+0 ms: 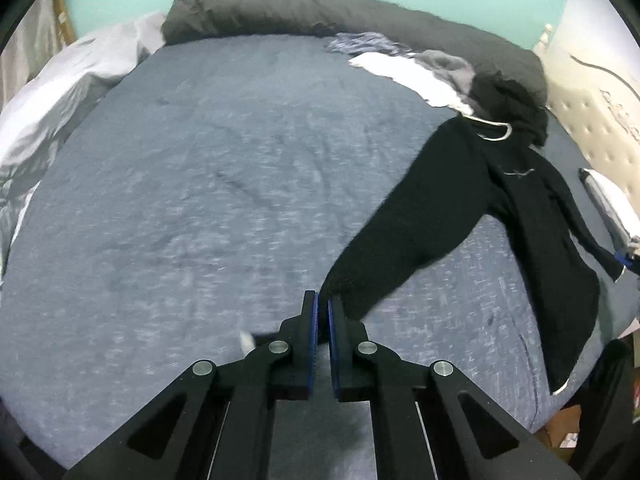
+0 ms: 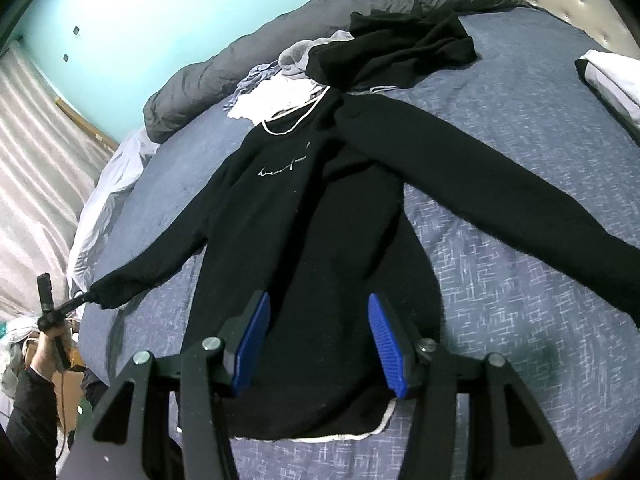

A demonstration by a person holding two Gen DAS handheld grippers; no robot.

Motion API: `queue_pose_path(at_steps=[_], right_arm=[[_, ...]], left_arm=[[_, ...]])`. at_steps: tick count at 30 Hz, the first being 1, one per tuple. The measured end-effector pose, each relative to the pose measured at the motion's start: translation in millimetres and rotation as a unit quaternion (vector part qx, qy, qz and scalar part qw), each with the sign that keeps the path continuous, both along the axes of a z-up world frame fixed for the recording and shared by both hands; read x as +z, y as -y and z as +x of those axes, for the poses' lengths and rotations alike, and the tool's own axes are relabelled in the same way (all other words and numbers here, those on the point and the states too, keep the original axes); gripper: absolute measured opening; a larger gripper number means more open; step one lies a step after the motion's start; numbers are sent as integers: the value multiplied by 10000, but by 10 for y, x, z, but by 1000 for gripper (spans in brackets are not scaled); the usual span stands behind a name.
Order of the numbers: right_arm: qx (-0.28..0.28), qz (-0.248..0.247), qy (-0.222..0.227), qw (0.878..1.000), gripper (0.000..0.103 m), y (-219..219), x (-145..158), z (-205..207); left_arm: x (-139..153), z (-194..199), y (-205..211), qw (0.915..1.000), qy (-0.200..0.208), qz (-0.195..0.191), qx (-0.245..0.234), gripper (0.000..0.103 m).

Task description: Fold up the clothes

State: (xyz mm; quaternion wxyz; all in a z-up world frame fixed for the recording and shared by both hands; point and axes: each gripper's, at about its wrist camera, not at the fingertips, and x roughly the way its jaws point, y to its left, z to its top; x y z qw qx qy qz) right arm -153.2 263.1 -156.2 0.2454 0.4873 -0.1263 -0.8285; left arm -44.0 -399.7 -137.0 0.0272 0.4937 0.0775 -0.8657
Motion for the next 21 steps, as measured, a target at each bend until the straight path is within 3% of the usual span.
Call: queue_pose_path(at_steps=[3, 7, 12, 19, 21], right_arm=[[13, -16, 22, 10000, 52, 29, -25, 10], [71, 10, 44, 10000, 52, 96, -33, 22], [176, 124, -57, 9998, 52, 128, 35, 26], [86, 86, 52, 9999, 52, 105, -63, -59], [86, 113, 90, 9999, 52, 91, -103, -75]], left_arm=[[-174, -82, 171, 9979, 586, 196, 200, 5], [-472, -191, 388, 9931, 882, -18, 773, 6], [-526, -176, 476, 9930, 719, 9, 933, 8], [-311, -168, 191, 9976, 393, -1, 575, 23], [-238, -212, 39, 9987, 239, 113, 432, 35]])
